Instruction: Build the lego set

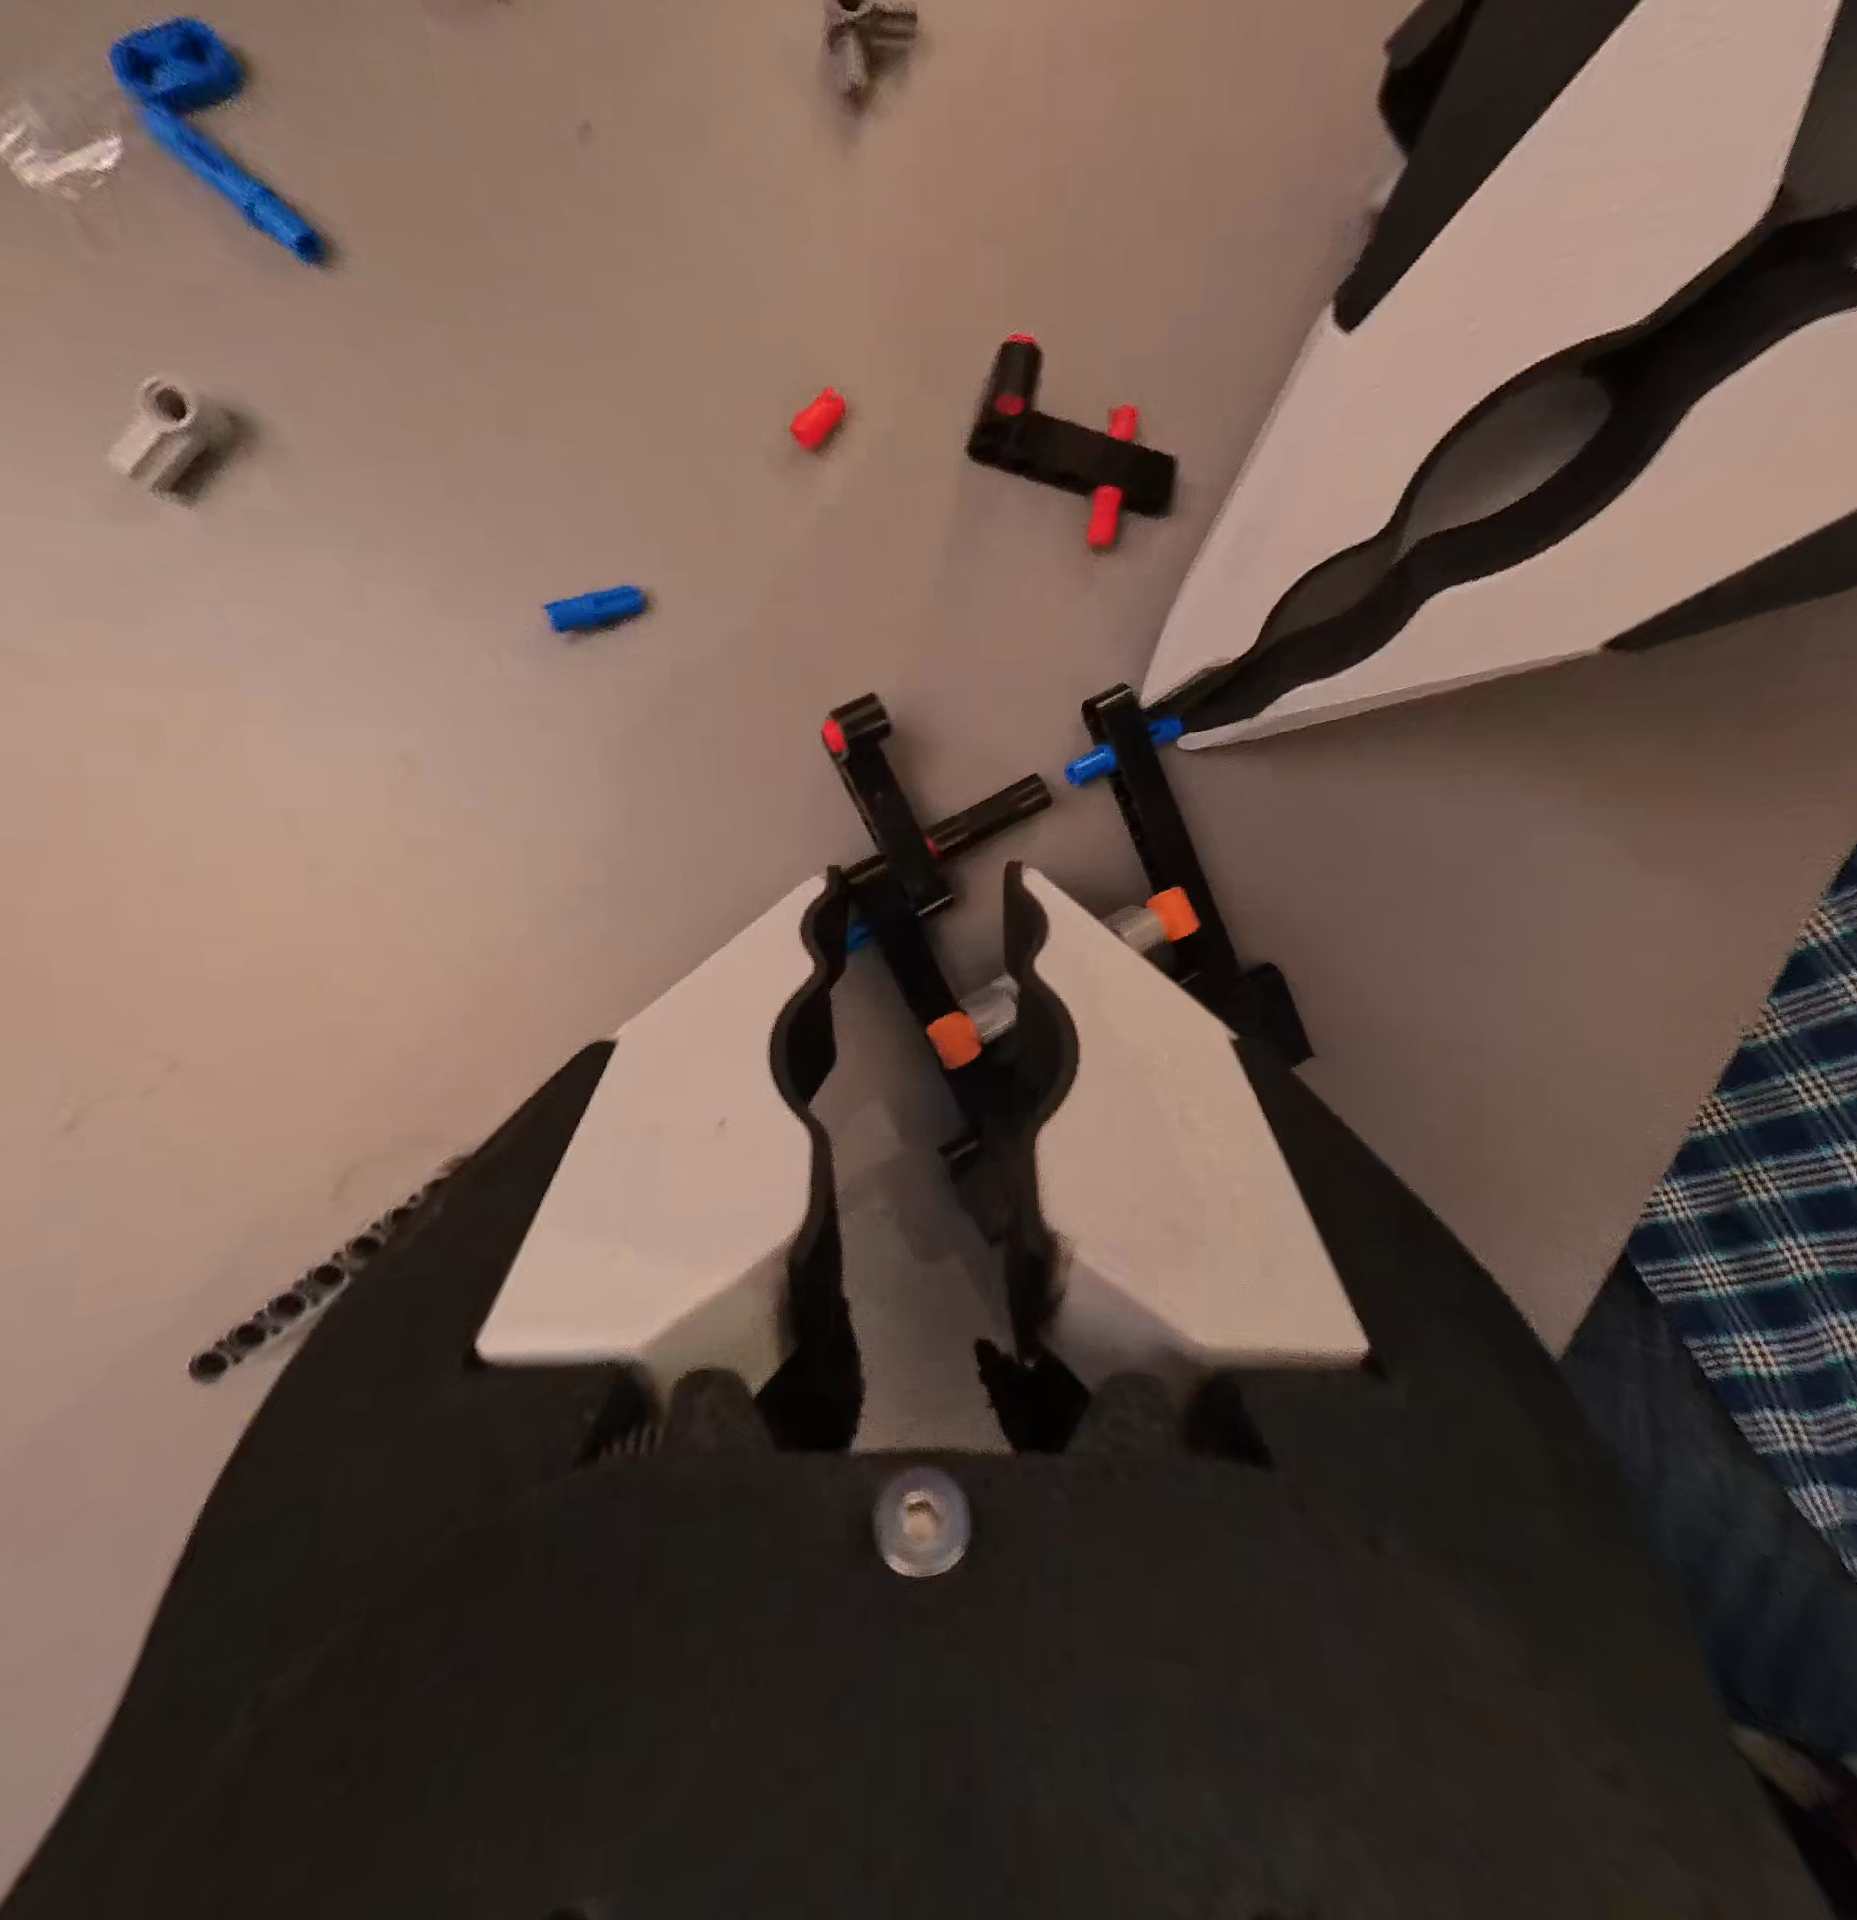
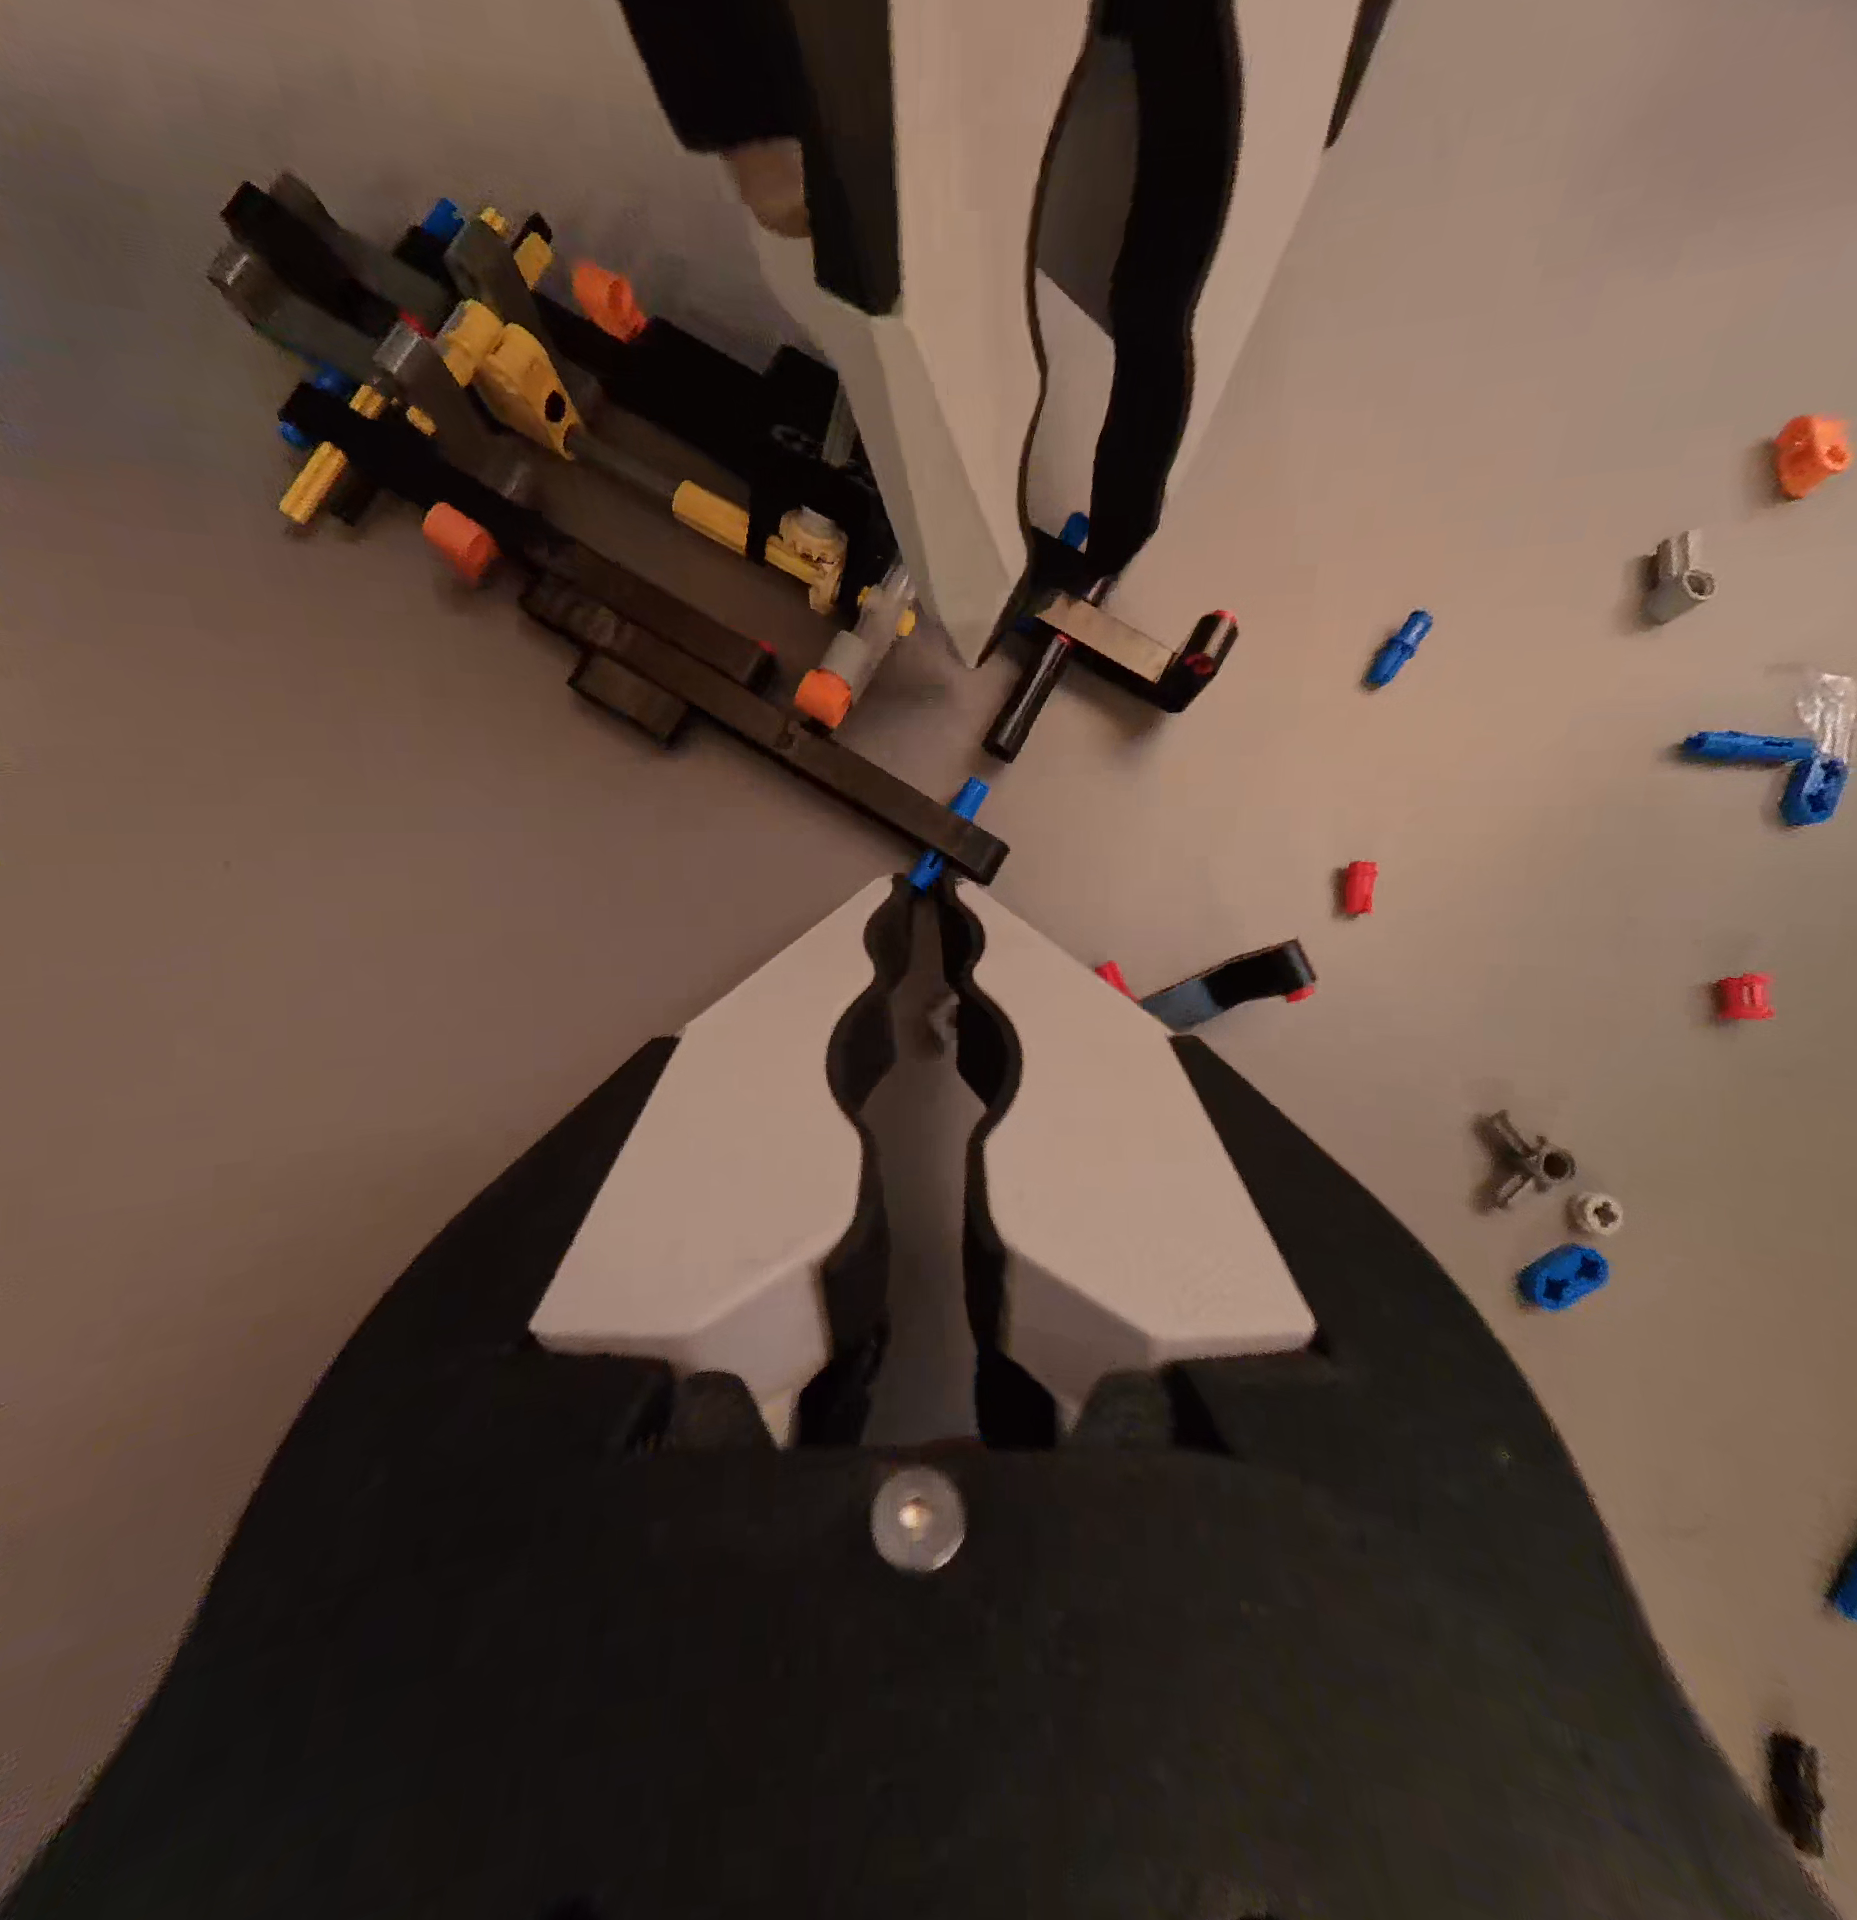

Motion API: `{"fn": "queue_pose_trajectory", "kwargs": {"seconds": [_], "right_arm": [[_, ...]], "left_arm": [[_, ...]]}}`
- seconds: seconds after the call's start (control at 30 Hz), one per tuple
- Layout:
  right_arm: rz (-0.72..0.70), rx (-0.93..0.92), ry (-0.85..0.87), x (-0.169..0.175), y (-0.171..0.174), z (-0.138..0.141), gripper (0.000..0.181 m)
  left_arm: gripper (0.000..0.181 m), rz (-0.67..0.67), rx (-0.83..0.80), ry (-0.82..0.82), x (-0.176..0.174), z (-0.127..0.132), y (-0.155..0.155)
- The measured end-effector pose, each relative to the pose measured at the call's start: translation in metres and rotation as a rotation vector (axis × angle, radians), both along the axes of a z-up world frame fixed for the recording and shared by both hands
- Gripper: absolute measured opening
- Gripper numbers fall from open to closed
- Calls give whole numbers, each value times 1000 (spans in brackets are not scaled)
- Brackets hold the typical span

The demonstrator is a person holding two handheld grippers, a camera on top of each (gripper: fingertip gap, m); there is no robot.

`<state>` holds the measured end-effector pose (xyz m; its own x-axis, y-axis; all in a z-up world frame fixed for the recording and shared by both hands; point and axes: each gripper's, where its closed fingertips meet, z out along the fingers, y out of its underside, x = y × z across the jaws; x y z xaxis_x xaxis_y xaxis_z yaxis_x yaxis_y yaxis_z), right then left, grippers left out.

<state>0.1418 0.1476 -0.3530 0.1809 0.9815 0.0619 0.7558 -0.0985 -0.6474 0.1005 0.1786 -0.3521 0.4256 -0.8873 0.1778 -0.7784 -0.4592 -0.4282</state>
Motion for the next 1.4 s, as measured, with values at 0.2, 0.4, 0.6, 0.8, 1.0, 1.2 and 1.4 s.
{"fn": "queue_pose_trajectory", "kwargs": {"seconds": [0.2,0.4,0.6,0.8,1.0,1.2,1.4], "right_arm": [[-2,-11,19,-7,6,0,7],[-33,-12,25,-10,7,0,7],[-59,22,32,-12,11,0,3],[-64,24,51,-12,14,0,2],[-59,27,55,-10,19,1,2],[-35,28,49,-10,17,4,5],[-23,10,28,-10,16,0,4]], "left_arm": [[18,126,17,-26,-11,0,1],[18,154,61,-13,-13,-1,0],[18,150,91,-15,-15,-1,1],[18,161,105,-17,-16,-1,1],[18,211,52,-111,-19,5,-2],[14,231,48,-179,-30,22,3],[15,192,45,-126,-27,10,5]]}}
